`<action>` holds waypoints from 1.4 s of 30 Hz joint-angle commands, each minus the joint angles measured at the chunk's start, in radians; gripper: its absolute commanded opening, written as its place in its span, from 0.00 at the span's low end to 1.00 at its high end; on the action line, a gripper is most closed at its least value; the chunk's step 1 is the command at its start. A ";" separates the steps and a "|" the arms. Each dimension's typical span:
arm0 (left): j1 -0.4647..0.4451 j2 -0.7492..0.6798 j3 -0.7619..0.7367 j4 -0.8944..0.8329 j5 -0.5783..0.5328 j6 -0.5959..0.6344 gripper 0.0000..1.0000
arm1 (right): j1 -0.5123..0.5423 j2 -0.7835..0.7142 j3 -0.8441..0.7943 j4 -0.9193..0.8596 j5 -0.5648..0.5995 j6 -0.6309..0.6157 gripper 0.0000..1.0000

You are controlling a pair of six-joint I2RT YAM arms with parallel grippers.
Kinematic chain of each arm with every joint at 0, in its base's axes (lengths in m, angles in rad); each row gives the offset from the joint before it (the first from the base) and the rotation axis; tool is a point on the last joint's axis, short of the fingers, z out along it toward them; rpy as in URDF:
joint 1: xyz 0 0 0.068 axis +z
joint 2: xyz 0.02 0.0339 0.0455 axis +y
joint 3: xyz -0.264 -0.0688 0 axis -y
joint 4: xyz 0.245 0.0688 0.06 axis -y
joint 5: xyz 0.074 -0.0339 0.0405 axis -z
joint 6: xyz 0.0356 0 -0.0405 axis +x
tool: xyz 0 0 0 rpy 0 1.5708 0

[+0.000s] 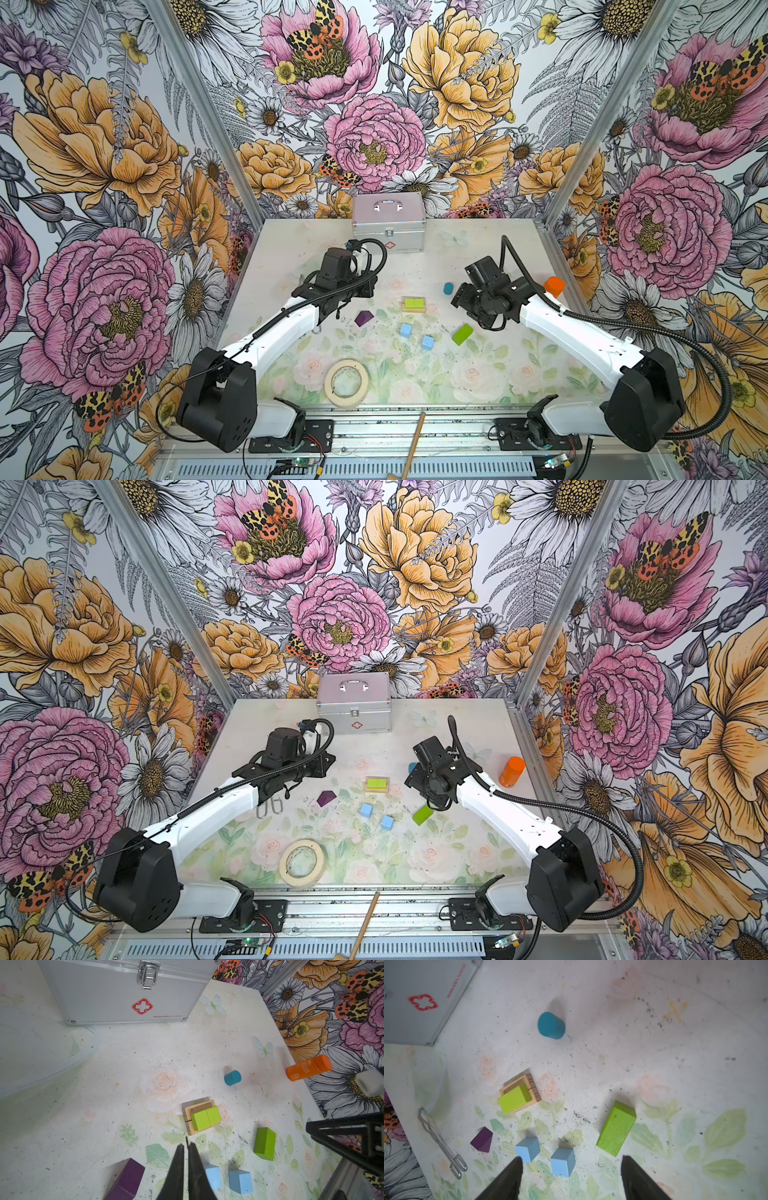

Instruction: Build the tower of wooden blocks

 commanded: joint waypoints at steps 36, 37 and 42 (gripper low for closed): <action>0.009 -0.039 -0.037 -0.008 -0.087 0.004 0.08 | 0.016 0.313 -0.076 0.062 0.001 -0.894 0.89; 0.010 -0.038 -0.034 -0.008 -0.087 0.004 0.09 | 0.016 0.319 -0.074 0.064 0.002 -0.894 0.88; 0.011 -0.036 -0.035 -0.010 -0.088 0.008 0.09 | 0.016 0.322 -0.075 0.070 -0.006 -0.883 0.86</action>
